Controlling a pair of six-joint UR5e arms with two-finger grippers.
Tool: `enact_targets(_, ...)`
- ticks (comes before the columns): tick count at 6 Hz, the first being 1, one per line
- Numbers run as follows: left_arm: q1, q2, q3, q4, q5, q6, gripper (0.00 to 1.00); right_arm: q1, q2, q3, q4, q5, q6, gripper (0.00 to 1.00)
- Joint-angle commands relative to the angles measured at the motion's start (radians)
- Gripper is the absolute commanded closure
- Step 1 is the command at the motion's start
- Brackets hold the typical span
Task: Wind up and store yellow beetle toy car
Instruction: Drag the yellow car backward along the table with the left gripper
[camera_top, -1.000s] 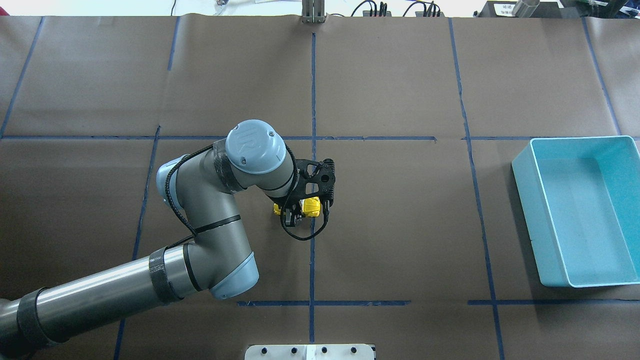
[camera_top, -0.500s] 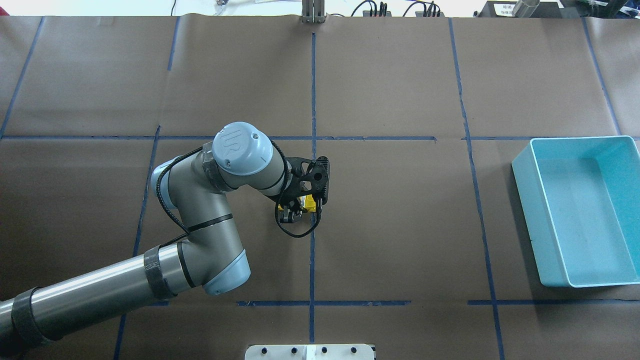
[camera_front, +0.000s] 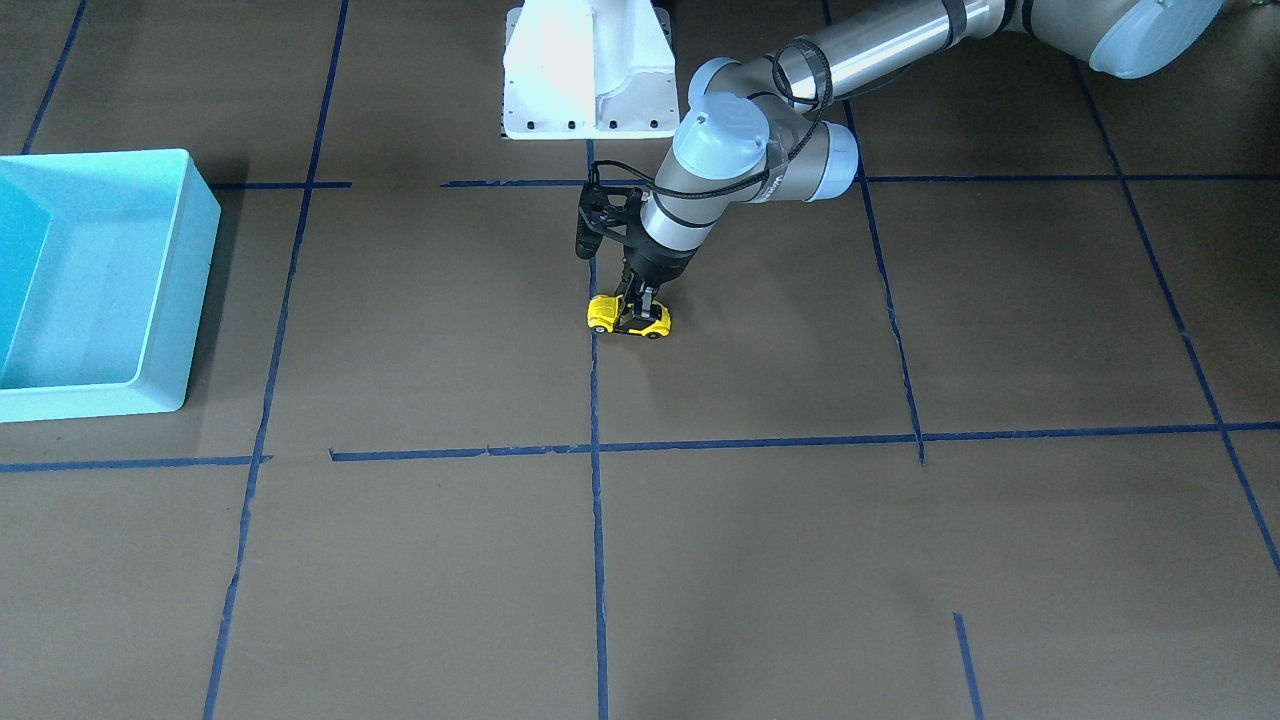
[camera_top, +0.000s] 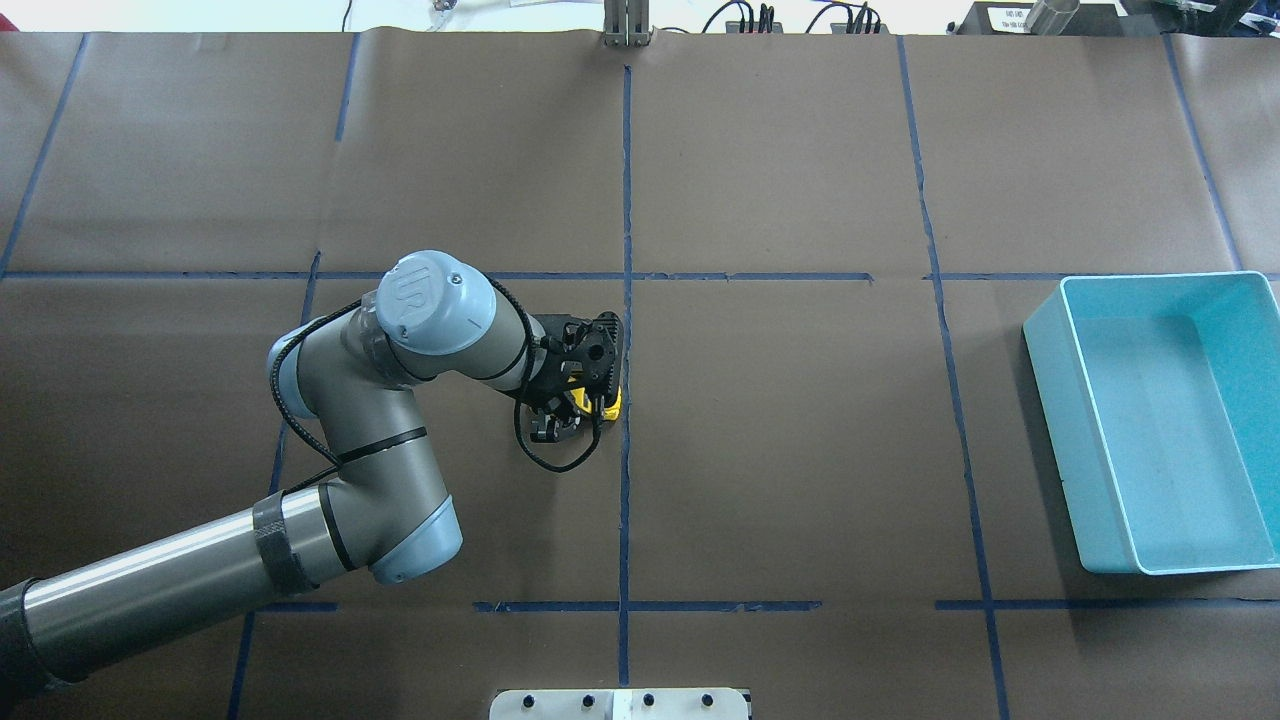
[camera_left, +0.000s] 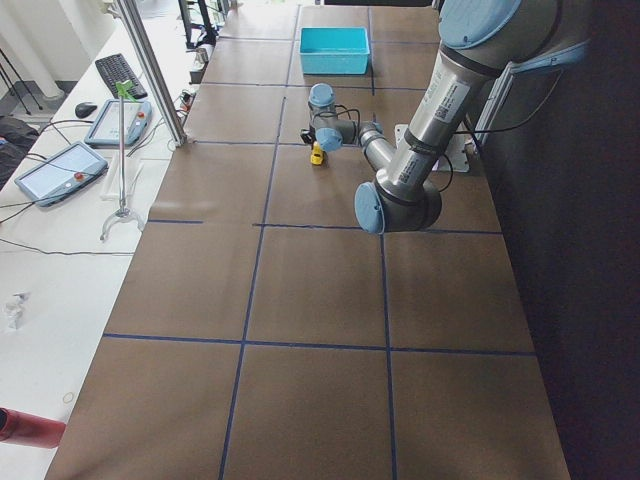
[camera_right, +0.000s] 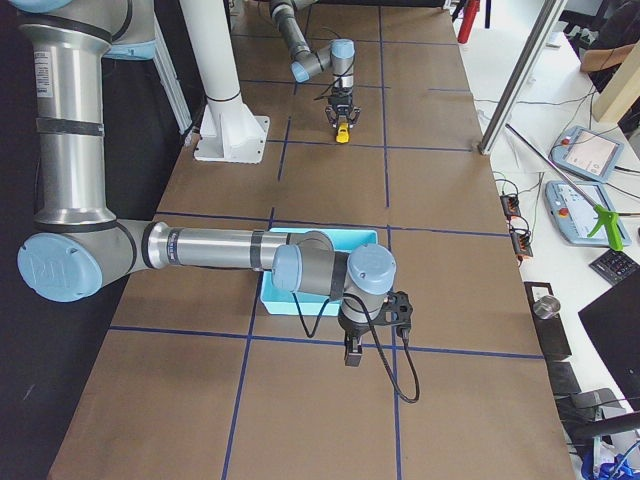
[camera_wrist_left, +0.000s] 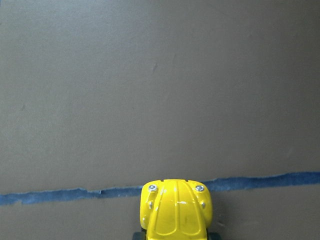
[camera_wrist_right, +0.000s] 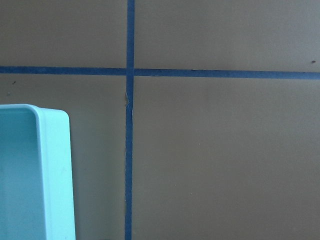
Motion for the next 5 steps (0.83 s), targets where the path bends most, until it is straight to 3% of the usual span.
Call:
enact_targets(1,-0.056,0.093,-0.011,-0.108,-0.096,0.001,0.96,0.0,0.0,0.001,0.0,0.001,0.0,0.0)
enact_targets(2,-0.093,0.167,-0.042,-0.146,-0.114,0.032,0.96,0.0,0.0,0.0,0.0,0.001,0.0,0.0)
enact_targets(3,-0.122,0.24,-0.069,-0.181,-0.158,0.07,0.86,0.0,0.0,0.001,0.0,0.001,0.0,0.0)
enact_targets(4,-0.173,0.288,-0.076,-0.229,-0.243,0.058,0.01,0.0,0.0,0.0,0.0,0.001,0.0,0.0)
enact_targets(5,-0.205,0.343,-0.079,-0.279,-0.279,0.044,0.0,0.0,0.0,0.0,0.0,0.001,0.0,0.0)
